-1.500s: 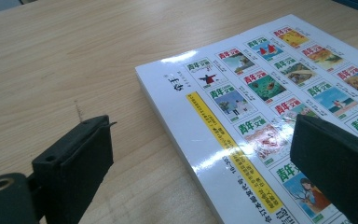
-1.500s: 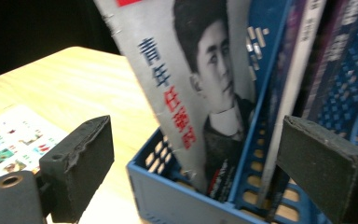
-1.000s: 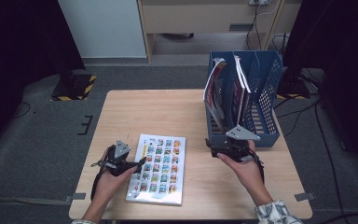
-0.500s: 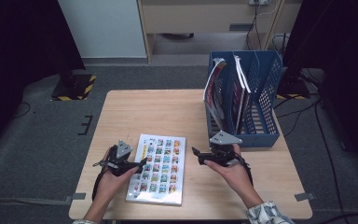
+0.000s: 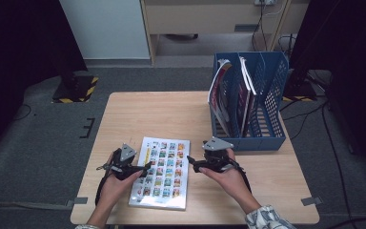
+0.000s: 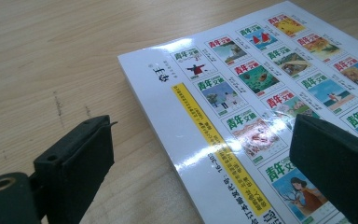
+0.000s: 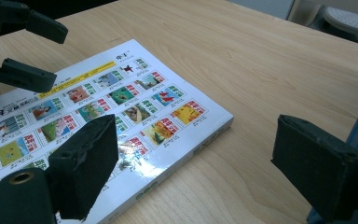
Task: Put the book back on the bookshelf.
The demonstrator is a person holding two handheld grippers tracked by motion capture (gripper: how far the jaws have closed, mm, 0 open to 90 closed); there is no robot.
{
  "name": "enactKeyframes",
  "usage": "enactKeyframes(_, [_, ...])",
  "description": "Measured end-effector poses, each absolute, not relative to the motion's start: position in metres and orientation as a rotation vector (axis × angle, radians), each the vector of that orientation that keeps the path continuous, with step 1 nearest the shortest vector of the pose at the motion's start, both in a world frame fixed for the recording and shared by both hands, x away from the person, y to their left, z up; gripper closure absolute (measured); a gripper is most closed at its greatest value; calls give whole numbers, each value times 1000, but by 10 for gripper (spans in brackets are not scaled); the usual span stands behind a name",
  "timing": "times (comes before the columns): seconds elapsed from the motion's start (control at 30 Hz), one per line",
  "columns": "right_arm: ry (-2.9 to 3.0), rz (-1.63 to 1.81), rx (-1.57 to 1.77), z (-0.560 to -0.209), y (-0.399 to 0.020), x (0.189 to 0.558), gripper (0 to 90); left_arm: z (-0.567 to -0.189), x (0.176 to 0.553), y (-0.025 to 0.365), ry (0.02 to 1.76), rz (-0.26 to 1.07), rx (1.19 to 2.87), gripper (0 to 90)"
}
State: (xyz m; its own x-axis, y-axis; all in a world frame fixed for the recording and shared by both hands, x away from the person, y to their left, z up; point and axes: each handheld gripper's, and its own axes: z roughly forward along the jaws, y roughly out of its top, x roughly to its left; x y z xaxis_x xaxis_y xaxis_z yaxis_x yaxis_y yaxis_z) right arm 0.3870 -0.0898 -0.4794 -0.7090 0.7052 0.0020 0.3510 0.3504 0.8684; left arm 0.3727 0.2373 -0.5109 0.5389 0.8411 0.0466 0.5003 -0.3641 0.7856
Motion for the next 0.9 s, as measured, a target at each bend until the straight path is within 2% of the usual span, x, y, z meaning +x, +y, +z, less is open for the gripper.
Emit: enactKeyframes(0.9, [2373,1236,918,-499,-59,391,108,-519,376,238,1166,497,2040,59])
